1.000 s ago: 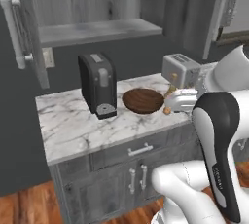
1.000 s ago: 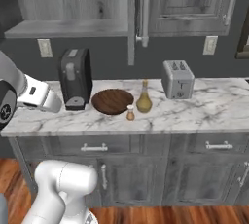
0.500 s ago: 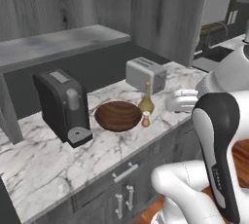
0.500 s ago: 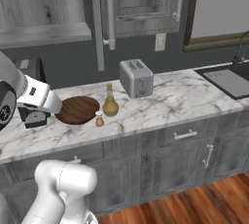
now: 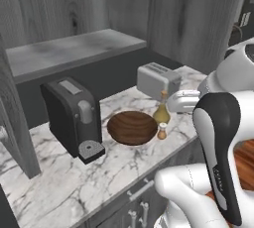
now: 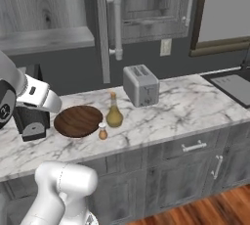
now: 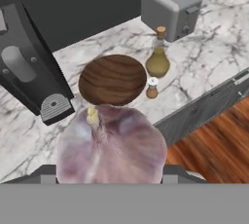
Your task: Retrieve the bottle and the shaker from the cabinet and place them next to the mixing bowl on the counter. Then add garlic from the fridge to the mixing bowl.
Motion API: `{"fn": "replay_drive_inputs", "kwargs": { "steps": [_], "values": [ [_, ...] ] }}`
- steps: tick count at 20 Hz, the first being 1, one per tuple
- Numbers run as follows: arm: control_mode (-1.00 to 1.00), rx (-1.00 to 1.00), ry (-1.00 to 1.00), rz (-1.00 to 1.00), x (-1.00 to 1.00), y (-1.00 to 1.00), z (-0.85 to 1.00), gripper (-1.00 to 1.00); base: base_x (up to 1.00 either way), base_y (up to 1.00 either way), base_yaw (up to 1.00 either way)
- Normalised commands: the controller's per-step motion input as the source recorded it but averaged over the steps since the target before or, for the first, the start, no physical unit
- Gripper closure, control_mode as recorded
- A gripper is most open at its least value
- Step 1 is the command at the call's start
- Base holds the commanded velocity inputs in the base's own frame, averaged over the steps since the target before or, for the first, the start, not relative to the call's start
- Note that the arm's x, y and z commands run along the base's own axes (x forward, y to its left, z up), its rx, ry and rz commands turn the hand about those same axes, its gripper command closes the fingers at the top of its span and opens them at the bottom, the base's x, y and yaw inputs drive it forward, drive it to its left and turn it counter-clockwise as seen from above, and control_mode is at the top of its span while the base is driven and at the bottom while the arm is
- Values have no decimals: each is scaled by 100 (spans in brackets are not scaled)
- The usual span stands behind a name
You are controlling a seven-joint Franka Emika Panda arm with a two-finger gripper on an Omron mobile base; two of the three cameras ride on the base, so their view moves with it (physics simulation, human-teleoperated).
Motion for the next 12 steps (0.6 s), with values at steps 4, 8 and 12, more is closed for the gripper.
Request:
{"fn": "replay_drive_inputs", "kwargs": {
  "steps": [4,8,12],
  "values": [
    [100,0,0,0,0,0,0,100,87,0,2],
    [100,0,0,0,0,0,0,100,11,-2,4],
    [100,0,0,0,0,0,0,100,0,0,0]
  ]
}}
